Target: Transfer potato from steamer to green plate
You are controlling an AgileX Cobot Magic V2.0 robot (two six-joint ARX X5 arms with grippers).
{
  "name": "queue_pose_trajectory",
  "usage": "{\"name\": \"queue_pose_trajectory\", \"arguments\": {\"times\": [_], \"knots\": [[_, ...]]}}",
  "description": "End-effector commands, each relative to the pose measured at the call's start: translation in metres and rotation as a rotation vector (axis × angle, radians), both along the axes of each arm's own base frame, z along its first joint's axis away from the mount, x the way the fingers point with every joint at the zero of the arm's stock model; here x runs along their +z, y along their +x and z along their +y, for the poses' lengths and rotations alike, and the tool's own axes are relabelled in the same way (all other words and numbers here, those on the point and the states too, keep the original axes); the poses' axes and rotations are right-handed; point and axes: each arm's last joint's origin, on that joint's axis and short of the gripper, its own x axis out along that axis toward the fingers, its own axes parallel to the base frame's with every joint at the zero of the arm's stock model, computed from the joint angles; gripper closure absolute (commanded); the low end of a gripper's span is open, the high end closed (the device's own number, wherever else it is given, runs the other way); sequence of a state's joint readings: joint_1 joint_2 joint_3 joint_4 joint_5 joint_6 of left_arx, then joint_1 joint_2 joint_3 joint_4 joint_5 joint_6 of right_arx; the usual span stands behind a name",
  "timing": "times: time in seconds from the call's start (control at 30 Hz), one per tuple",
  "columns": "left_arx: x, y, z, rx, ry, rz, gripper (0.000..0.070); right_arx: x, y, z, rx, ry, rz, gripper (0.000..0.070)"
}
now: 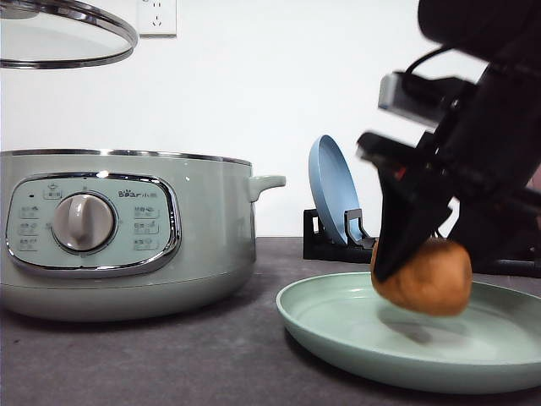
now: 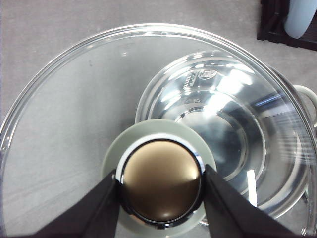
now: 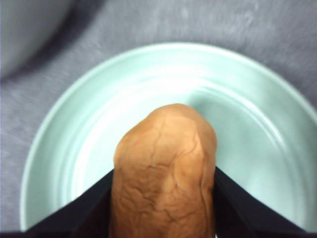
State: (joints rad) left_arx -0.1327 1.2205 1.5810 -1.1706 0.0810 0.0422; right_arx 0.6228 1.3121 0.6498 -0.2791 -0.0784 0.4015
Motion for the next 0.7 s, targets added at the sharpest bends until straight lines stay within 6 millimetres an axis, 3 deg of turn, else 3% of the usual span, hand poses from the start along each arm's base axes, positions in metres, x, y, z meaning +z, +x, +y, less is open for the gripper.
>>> {"name": "queue_pose_trajectory", "arguments": {"times": [0.0, 0.07, 0.2, 0.33, 0.47, 0.53, 0.67], "knots": [[0.012, -0.002, -0.001, -0.01, -0.015, -0.076, 0.0698, -0.004, 0.002, 0.004, -0.001, -0.003, 0.015, 0.0554], [0.012, -0.002, -0.003, -0.019, -0.017, -0.075, 0.0698, -0.008, 0.003, 0.005, -0.002, -0.015, 0.031, 0.0521], [0.012, -0.003, -0.007, -0.049, -0.028, -0.074, 0.0698, -0.013, 0.004, 0.006, -0.001, -0.025, 0.046, 0.0341], [0.012, -0.004, -0.012, -0.089, -0.047, -0.071, 0.0698, -0.012, 0.004, 0.006, -0.002, -0.026, 0.045, 0.0235], [0.012, -0.005, -0.017, -0.113, -0.048, -0.069, 0.0698, -0.011, 0.004, 0.006, -0.002, -0.023, 0.041, 0.0054], [0.012, -0.005, -0.02, -0.126, -0.048, -0.067, 0.0698, -0.009, 0.004, 0.006, -0.002, -0.018, 0.034, 0.0007], [0.01, -0.002, -0.026, -0.156, -0.049, -0.064, 0.0698, 0.002, 0.005, 0.005, -0.004, -0.002, 0.001, 0.0004]]}}
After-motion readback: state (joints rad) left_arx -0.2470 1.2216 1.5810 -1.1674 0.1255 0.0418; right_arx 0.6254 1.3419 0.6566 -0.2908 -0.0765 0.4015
